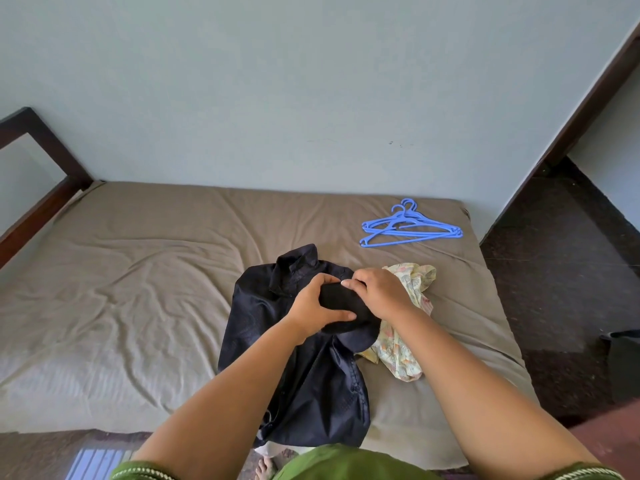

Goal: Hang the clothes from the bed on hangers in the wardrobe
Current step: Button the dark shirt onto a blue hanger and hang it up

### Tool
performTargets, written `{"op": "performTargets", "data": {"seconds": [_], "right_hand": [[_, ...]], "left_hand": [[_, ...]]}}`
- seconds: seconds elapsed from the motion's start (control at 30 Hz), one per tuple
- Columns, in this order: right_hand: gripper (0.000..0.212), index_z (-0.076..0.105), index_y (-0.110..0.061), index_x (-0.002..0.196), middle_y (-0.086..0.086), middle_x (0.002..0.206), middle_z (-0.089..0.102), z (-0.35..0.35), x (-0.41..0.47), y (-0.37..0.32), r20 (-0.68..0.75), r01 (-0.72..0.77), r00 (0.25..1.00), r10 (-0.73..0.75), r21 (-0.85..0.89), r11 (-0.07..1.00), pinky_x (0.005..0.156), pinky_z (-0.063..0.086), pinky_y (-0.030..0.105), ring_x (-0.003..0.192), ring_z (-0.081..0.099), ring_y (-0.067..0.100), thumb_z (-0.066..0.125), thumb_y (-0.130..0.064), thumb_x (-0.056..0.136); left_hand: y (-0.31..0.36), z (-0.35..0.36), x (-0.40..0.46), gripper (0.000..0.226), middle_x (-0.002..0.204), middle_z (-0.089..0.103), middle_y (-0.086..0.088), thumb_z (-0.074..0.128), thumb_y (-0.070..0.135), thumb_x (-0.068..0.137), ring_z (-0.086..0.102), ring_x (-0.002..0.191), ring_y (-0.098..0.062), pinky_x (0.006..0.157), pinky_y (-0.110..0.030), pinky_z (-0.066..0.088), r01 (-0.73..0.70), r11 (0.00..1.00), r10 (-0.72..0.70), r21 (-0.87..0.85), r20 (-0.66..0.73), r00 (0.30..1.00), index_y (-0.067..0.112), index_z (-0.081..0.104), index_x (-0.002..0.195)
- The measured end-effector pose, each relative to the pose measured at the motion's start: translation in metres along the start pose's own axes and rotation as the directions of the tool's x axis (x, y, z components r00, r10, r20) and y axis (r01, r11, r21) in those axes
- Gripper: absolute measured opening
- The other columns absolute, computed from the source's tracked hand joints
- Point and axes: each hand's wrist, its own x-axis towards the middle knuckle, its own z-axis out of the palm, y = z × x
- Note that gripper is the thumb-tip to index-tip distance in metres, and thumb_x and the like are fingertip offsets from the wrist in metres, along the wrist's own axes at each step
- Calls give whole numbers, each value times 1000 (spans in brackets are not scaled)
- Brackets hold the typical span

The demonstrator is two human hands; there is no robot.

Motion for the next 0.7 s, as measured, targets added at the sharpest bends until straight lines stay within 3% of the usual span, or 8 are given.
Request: {"op": "performTargets", "data": {"seconds": [0.07, 0.17, 0.27, 0.33, 0.4, 0.5, 0.6, 0.7], "right_hand": [[42, 56, -17, 96, -5, 82, 55, -3, -2, 0, -20, 32, 999, -31, 51, 998, 65, 37, 30, 85, 56, 22, 65, -56, 82], [99, 34, -26, 140, -2, 132, 49, -8, -3, -4, 136, 146, 983, -122, -184, 972, 92, 40, 39, 120, 43, 23, 80, -59, 59], [49, 51, -23, 129, 4, 121, 62, -6, -2, -10, 224, 202, 966, -128, -352, 914, 82, 40, 35, 113, 56, 28, 68, -31, 84], [17, 63, -16, 106, 8, 100, 64, 3, -7, -4, 114, 154, 986, -120, -366, 918, 66, 38, 33, 95, 61, 33, 56, -22, 91], [20, 65, -13, 103, 10, 95, 62, 14, -14, 10, -41, 67, 995, -90, -388, 919, 60, 41, 35, 87, 61, 36, 51, -13, 89], [45, 53, -11, 132, 13, 111, 61, 39, -25, 34, -83, -34, 997, 5, -355, 934, 65, 47, 37, 93, 61, 37, 46, -4, 89], [54, 34, -15, 147, 13, 135, 50, 81, -41, 45, 225, -55, 968, 112, -245, 968, 89, 47, 39, 116, 54, 34, 46, -17, 95], [68, 27, -19, 151, 11, 146, 40, 126, -58, 37, 619, -27, 772, 142, -191, 981, 106, 37, 37, 131, 41, 32, 60, -23, 92]], "left_hand": [[0, 0, 3, 33, 94, 67, 0, 83, 24, 73, 65, 90, -20, 81, -43, 57, -44, 998, 47, 48, -70, 996, 23, 63, 100], [2, -2, 7, 9, 84, 70, -6, 69, 26, 88, 66, 81, -25, 79, -51, 54, -79, 990, 90, 117, -88, 992, 18, 68, 92], [6, 2, 9, 19, 89, 71, 2, 62, 34, 93, 65, 82, -16, 81, -42, 52, -155, 947, 166, 283, -18, 986, 18, 71, 99], [3, 6, 9, 22, 94, 68, 9, 63, 38, 91, 61, 83, -9, 78, -28, 49, -154, 927, 178, 341, -41, 983, 20, 68, 104], [-9, 7, 7, 35, 105, 62, 11, 66, 40, 88, 59, 92, -7, 81, -21, 45, -73, 947, 115, 311, -116, 987, 23, 59, 118], [-53, -1, -2, 45, 115, 59, 6, 66, 39, 89, 58, 103, -11, 86, -23, 44, 161, 956, -119, 245, -180, 976, 19, 51, 127], [-105, -12, -22, 47, 118, 61, 1, 64, 35, 90, 57, 112, -19, 92, -29, 45, 382, 908, -340, 173, -230, 912, 16, 50, 131], [-145, -26, -45, 55, 125, 60, -3, 60, 33, 93, 54, 118, -25, 98, -35, 43, 524, 846, -484, 101, -269, 833, 15, 39, 141]]}}
